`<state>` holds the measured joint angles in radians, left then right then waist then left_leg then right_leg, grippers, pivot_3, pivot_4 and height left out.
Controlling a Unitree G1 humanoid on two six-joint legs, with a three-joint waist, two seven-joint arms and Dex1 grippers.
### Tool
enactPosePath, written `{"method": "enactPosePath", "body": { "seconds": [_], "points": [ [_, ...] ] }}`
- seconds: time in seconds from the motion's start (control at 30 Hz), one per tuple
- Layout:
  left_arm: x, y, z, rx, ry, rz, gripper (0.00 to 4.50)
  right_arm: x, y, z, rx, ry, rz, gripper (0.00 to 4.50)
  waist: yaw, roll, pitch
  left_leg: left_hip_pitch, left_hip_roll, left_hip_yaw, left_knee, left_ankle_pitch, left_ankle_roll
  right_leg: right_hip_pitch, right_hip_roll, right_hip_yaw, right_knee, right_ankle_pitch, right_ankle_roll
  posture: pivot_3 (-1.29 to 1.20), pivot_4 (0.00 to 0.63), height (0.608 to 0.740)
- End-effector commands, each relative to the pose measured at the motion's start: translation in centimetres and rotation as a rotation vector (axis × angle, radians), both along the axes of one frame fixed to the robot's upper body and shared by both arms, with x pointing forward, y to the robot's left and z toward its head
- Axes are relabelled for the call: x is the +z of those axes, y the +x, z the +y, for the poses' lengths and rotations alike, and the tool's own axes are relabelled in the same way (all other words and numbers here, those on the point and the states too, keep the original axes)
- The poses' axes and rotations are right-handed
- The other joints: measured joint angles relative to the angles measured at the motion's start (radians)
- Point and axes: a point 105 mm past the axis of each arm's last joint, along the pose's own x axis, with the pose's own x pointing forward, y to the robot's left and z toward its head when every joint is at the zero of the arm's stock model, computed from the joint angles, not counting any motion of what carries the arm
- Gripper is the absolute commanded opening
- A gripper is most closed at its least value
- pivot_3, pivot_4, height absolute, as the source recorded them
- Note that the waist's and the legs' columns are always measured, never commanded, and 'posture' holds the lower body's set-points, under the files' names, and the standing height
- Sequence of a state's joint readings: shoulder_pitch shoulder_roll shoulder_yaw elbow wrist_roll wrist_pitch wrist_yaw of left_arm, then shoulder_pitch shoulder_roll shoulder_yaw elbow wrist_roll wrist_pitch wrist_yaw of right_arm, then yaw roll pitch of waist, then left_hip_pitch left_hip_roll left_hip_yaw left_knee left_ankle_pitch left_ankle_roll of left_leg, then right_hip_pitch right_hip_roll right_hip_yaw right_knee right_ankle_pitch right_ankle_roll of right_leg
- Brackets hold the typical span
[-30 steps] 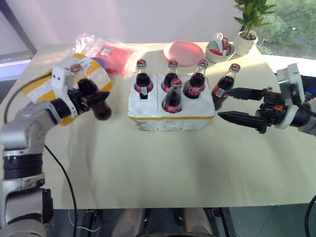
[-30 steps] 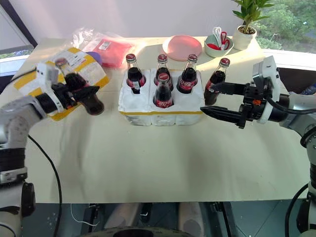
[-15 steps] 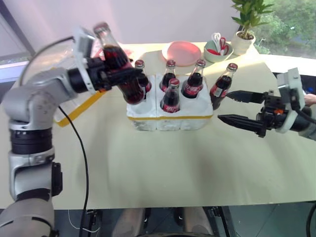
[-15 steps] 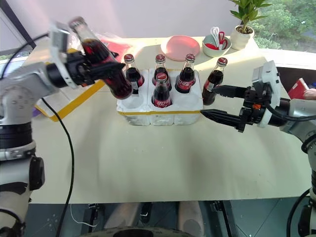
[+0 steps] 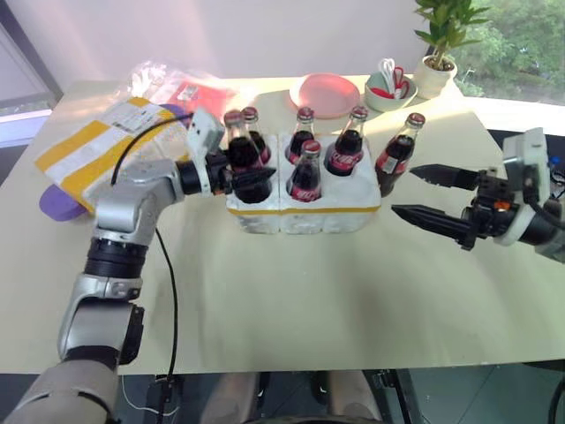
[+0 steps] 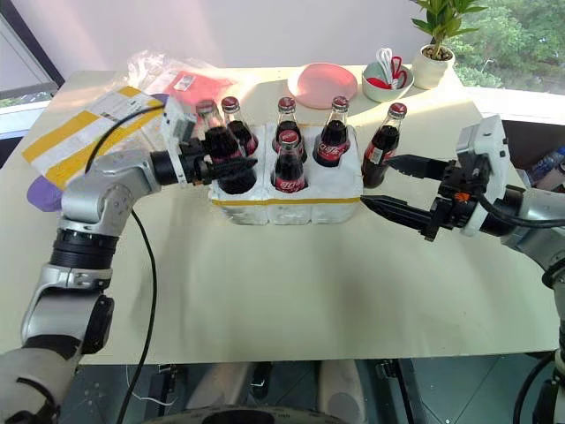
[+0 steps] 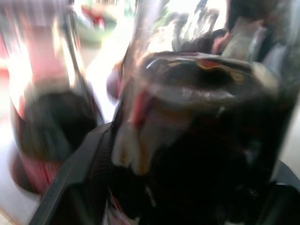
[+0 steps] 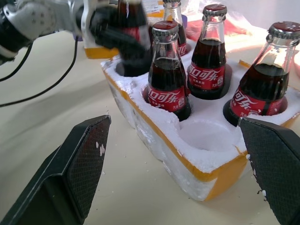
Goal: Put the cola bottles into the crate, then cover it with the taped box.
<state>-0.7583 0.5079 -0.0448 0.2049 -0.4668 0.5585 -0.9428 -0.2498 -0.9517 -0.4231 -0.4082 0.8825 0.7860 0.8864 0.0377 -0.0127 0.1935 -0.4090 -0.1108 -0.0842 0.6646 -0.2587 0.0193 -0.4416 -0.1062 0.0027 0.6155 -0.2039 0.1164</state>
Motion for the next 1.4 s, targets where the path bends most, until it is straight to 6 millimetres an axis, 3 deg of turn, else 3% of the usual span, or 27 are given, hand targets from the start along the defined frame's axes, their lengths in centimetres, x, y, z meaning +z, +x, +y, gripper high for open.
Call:
{"method": "enactPosePath", "body": {
  "seconds": [0.03, 0.23, 0.4, 0.57, 0.93, 1.3, 1.4],
  "points": [
    [1.6, -0.5, 0.4, 0.001, -0.008, -0.073, 4.43, 0.4, 1.0, -0.4, -0.066, -0.006, -0.055, 4.50, 0.000, 0.000, 0.000, 0.000, 0.000, 0.000, 0.000, 0.000, 0.000, 0.000, 0.000, 0.000, 0.000, 0.000, 0.000, 0.00, 0.150, 0.740],
    [3.2, -3.1, 1.6, -0.012, 0.000, -0.105, 4.43, -1.2, 3.9, -3.4, -0.305, 0.036, -0.045, 4.50, -0.003, 0.000, 0.000, 0.000, 0.001, 0.000, 0.000, 0.000, -0.001, 0.000, 0.002, 0.000, 0.000, 0.000, -0.001, 0.00, 0.150, 0.740],
    [6.4, -9.4, 3.3, -0.150, -0.018, -0.067, 4.43, -2.7, 5.9, -5.1, -0.447, 0.139, -0.008, 4.50, -0.017, 0.001, 0.000, 0.000, 0.004, 0.000, -0.001, 0.001, -0.002, -0.001, 0.003, 0.002, 0.000, 0.001, -0.002, 0.00, 0.150, 0.740],
    [7.2, -11.9, 3.8, -0.151, 0.005, -0.054, 4.43, -3.1, 7.9, -5.3, -0.492, 0.181, -0.004, 4.50, -0.028, 0.002, -0.001, 0.002, 0.003, 0.000, -0.001, 0.000, -0.001, 0.002, 0.004, 0.001, 0.000, 0.001, -0.002, 0.00, 0.150, 0.740],
    [6.2, -12.0, 2.5, -0.112, 0.032, -0.078, 4.43, -4.5, 12.6, -3.0, -0.439, 0.198, 0.021, 4.50, -0.029, 0.002, -0.001, 0.003, 0.003, 0.001, -0.001, 0.003, -0.005, 0.002, 0.005, 0.002, 0.001, 0.001, -0.003, 0.00, 0.150, 0.740],
    [6.4, -11.4, 2.5, -0.086, 0.018, -0.093, 4.43, -5.7, 15.8, -1.5, -0.432, 0.232, 0.054, 4.50, -0.036, 0.002, -0.001, 0.003, 0.003, 0.001, -0.001, 0.004, -0.006, 0.001, 0.006, 0.002, 0.000, 0.002, -0.003, 0.00, 0.150, 0.740],
    [6.3, -11.1, 2.4, -0.084, 0.019, -0.094, 4.50, -5.7, 16.1, -1.3, -0.429, 0.263, 0.051, 3.60, -0.042, 0.002, -0.001, 0.003, 0.003, 0.001, -0.002, 0.004, -0.007, 0.001, 0.006, 0.002, 0.001, 0.002, -0.003, 0.00, 0.150, 0.740]
  ]
}}
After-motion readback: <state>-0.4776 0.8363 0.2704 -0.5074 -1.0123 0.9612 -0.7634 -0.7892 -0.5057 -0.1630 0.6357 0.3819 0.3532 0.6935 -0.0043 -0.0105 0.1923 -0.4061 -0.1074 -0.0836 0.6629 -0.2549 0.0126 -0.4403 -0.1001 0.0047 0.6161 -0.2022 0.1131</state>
